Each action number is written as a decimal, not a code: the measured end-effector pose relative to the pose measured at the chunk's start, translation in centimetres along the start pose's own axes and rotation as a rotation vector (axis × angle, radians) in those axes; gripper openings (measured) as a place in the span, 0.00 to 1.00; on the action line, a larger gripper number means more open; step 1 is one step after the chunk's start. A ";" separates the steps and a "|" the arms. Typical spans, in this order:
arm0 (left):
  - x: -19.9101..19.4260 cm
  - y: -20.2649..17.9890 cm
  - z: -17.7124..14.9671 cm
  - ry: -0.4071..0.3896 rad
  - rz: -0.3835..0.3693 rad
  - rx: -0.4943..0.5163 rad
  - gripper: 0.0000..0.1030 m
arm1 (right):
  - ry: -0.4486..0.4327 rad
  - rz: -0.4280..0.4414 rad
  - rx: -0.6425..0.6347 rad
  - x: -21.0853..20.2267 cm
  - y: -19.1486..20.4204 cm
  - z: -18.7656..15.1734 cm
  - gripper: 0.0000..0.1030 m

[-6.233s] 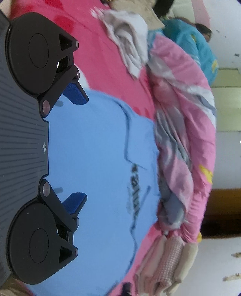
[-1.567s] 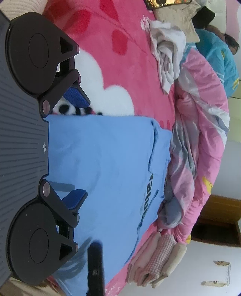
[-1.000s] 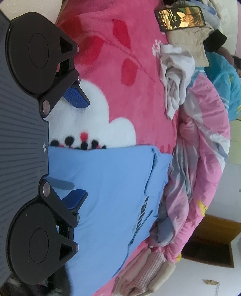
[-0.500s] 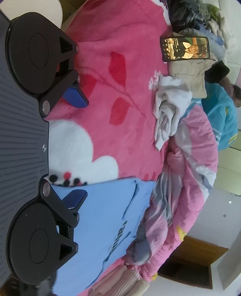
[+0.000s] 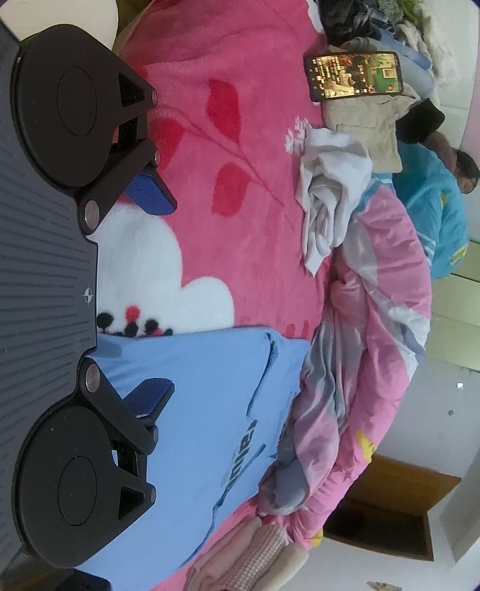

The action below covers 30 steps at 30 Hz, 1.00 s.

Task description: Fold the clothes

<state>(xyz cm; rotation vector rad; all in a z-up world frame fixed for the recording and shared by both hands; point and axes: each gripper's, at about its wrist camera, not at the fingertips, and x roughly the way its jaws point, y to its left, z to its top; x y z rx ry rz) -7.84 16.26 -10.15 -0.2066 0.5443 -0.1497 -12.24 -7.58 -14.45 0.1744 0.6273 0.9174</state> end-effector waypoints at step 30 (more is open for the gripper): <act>0.7 -3.5 -3.1 0.165 -0.287 0.081 0.52 | -0.164 -0.242 0.357 -17.6 -6.3 0.7 0.37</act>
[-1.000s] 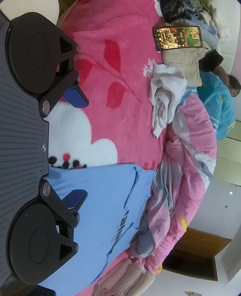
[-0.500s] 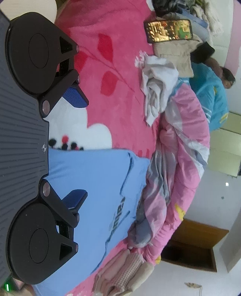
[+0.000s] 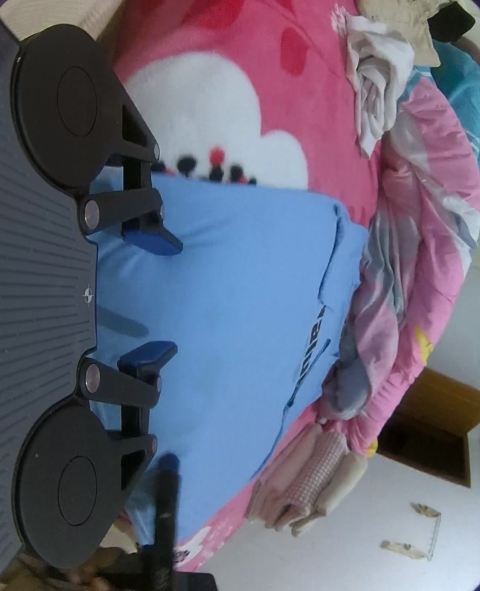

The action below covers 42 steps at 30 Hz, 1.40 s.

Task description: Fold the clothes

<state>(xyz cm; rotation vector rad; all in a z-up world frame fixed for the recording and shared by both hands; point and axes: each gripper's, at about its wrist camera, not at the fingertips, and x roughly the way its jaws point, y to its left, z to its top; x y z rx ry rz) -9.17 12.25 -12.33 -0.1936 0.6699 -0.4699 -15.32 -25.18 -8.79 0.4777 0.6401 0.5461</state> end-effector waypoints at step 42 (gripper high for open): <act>2.5 -1.9 2.4 0.177 0.530 -0.028 1.00 | -0.060 -0.783 -0.209 6.7 3.1 2.1 1.00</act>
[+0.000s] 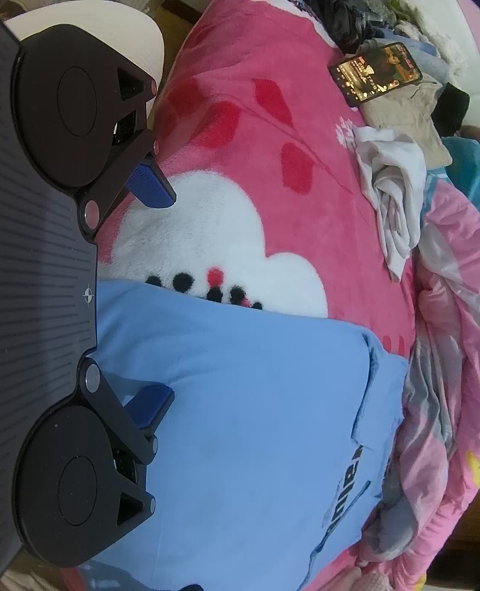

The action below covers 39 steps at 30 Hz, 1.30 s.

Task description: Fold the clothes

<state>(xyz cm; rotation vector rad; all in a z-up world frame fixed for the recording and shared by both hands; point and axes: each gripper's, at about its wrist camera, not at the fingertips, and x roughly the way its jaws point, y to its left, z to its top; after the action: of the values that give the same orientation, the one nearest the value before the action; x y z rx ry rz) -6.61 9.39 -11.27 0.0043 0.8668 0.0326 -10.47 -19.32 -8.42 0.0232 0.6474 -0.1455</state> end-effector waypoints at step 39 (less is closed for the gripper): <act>0.0 -0.6 0.2 0.045 0.042 -0.019 1.00 | -0.097 0.059 -0.007 -1.4 -0.4 1.9 1.00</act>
<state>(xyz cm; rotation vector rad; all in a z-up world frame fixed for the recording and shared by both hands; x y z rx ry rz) -6.42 8.80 -11.19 0.0039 0.9109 0.0804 -10.47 -19.66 -6.11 0.0284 0.5499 -0.0872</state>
